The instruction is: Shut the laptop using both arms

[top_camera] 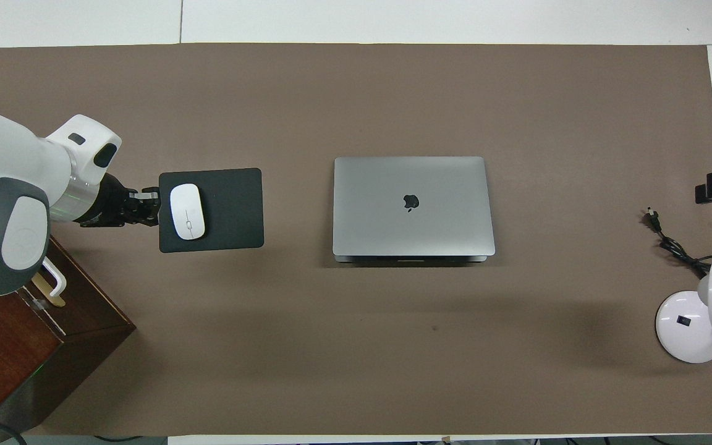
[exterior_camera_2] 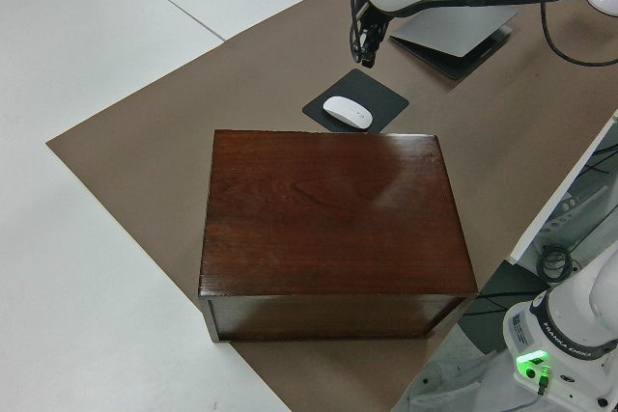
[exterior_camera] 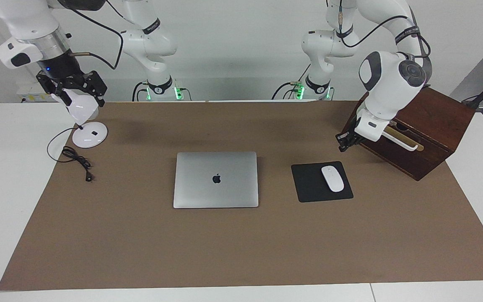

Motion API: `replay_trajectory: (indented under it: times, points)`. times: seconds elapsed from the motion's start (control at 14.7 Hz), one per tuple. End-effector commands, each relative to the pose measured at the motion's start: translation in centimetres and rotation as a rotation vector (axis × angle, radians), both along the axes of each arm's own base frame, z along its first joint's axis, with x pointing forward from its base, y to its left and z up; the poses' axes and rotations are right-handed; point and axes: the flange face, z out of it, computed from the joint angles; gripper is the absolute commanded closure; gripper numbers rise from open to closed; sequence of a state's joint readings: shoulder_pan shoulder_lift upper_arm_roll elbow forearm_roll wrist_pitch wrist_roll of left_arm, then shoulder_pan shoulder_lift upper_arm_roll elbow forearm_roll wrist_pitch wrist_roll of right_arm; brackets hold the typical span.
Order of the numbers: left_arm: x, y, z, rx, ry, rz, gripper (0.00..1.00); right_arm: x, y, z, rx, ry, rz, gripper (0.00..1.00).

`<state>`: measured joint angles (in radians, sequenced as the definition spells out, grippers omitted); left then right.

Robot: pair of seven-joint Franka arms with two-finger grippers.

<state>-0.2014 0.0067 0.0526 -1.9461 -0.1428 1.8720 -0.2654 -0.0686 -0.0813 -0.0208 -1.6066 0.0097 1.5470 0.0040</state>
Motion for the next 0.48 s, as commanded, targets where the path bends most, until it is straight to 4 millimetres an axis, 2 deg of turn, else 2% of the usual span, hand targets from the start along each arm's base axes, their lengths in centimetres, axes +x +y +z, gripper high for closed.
replay_trajectory:
  times: [0.0,0.14,0.27,0.34,0.41]
  points:
    - [-3.0,1.8,3.1,0.011,0.039,-0.012,1.0,-0.4,-0.3,0.6,-0.041,0.006,0.022,0.0]
    - [-4.1,3.9,4.1,0.008,0.078,-0.024,1.0,-0.3,-0.3,0.6,-0.041,0.004,0.022,0.0]
    - [-3.7,4.0,4.0,0.004,0.066,-0.049,1.0,-0.3,-0.3,0.6,-0.041,0.003,0.022,0.0]
    - [-3.2,4.4,3.7,0.005,0.057,-0.037,0.91,-0.3,-0.4,0.7,-0.041,0.001,0.021,0.0]
    - [-2.5,5.5,2.9,0.005,0.06,-0.01,0.76,-0.3,-0.4,0.6,-0.041,0.003,0.021,0.0]
